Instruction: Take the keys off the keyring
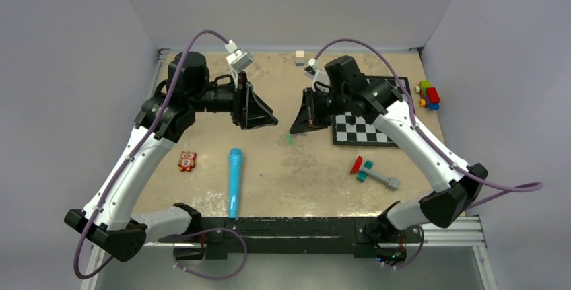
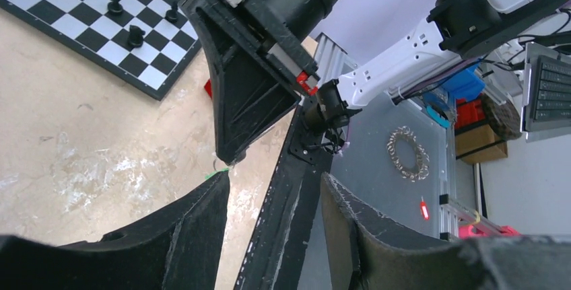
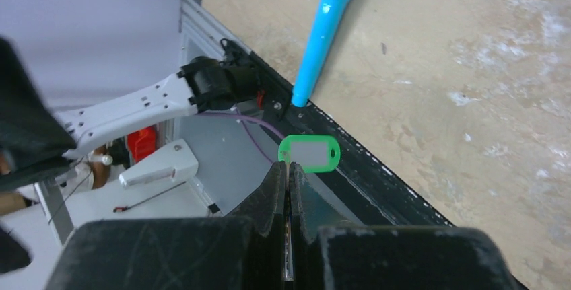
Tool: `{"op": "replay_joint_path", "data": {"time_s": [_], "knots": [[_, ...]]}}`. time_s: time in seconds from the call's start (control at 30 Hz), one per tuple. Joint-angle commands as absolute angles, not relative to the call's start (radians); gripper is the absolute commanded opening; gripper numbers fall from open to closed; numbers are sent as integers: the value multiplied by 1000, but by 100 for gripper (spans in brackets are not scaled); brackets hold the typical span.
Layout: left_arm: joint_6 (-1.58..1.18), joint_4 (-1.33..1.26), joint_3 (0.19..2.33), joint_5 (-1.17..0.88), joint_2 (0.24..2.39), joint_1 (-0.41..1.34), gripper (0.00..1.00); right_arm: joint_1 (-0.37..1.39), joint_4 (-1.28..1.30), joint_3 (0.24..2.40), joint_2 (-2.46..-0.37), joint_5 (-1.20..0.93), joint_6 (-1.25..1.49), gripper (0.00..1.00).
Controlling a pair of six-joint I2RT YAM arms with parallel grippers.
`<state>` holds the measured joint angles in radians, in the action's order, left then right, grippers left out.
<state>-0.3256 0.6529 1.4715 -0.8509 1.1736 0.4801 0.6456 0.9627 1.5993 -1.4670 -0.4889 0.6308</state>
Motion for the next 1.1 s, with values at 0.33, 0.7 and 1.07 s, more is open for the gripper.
{"op": "replay_joint_path", "data": {"time_s": [0.33, 0.7, 1.07], "knots": [[-314, 614, 1543, -1073, 1233, 479, 50, 645, 540, 1513, -1314, -752, 633, 0], [-332, 606, 1535, -1116, 1253, 486, 40, 645, 427, 1486, -1272, -783, 638, 0], [-343, 598, 1540, -1132, 1269, 489, 33, 645, 338, 1467, -1251, -833, 656, 0]]}}
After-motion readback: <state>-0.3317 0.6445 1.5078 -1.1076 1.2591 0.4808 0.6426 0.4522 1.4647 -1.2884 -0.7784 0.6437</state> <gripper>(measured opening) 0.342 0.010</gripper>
